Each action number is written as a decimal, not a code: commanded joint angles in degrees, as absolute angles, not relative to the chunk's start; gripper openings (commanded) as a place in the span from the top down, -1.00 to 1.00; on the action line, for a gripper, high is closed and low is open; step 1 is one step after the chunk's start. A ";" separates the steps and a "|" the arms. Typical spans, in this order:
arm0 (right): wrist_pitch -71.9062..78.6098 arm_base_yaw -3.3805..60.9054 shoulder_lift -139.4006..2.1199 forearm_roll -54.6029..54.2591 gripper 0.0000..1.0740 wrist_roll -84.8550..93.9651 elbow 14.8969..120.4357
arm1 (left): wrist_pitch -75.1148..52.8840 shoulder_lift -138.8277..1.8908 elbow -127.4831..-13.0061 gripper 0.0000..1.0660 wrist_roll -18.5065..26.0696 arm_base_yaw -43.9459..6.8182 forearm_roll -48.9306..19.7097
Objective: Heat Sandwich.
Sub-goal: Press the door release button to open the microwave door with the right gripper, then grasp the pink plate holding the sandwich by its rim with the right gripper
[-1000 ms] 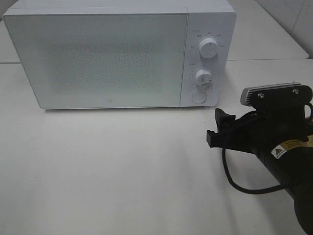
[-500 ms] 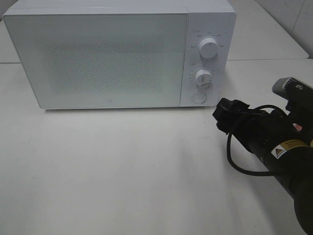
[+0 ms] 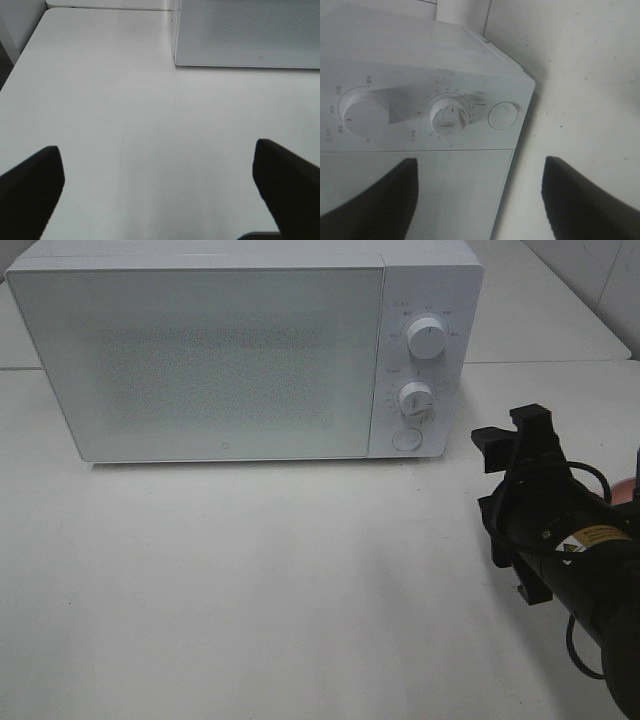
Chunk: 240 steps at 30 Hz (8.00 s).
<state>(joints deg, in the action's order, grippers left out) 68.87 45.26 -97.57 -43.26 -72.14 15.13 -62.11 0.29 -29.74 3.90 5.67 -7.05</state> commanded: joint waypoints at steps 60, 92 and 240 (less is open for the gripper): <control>56.72 33.98 -118.37 -31.57 1.00 -80.79 38.96 | -61.31 1.26 -29.68 -0.83 3.61 6.02 -7.33; 58.38 29.97 -123.42 -33.29 1.00 -77.41 49.62 | -61.31 1.20 -29.68 -0.83 3.61 6.02 -7.33; -46.07 10.43 -79.93 5.04 -0.80 -1.72 44.58 | -61.31 1.20 -29.68 -0.83 3.61 6.02 -7.33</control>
<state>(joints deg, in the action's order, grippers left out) -45.95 10.66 -80.16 4.70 -0.92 44.35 -62.11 0.29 -29.74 3.90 5.67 -7.10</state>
